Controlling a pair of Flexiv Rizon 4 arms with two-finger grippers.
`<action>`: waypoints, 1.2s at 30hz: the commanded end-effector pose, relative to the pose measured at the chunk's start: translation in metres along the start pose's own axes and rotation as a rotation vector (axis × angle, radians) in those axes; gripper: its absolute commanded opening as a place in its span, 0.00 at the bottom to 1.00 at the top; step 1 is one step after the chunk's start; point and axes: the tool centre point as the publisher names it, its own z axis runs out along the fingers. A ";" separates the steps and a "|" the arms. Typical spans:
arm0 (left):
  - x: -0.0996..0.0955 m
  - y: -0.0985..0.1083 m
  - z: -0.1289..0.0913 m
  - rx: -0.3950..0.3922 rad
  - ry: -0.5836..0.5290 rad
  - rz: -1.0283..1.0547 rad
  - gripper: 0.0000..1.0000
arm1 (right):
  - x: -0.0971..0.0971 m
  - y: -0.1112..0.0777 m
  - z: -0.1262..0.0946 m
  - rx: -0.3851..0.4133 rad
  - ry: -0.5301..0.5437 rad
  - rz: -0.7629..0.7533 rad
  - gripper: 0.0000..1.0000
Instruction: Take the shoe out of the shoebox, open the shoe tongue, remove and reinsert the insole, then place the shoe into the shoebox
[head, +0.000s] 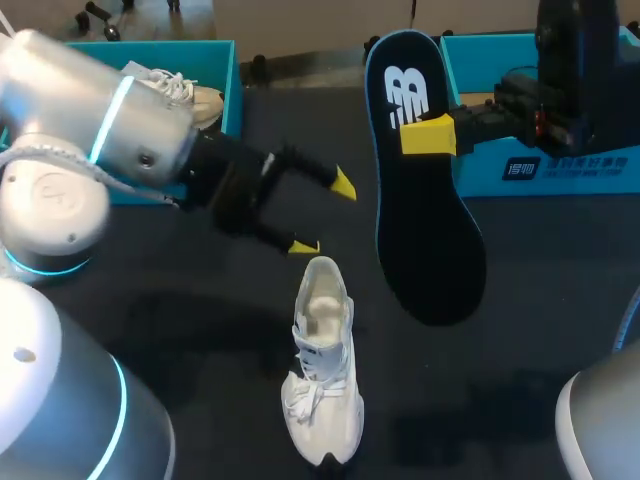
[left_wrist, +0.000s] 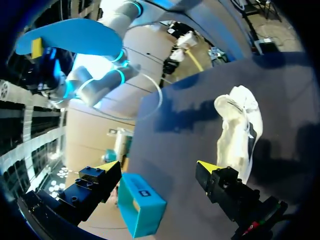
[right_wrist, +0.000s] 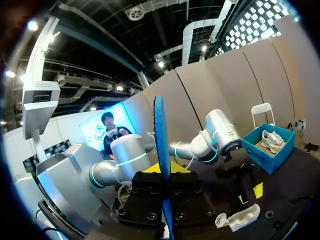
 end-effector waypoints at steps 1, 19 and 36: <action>-0.005 0.001 -0.009 0.009 -0.152 -0.013 1.00 | -0.003 0.003 0.004 0.005 0.003 0.001 0.00; -0.054 0.011 -0.039 0.039 -0.426 0.117 1.00 | -0.003 0.003 0.004 0.005 0.003 0.001 0.00; -0.057 0.011 -0.041 0.035 -0.477 0.134 1.00 | -0.010 0.006 -0.001 0.003 0.022 0.019 0.00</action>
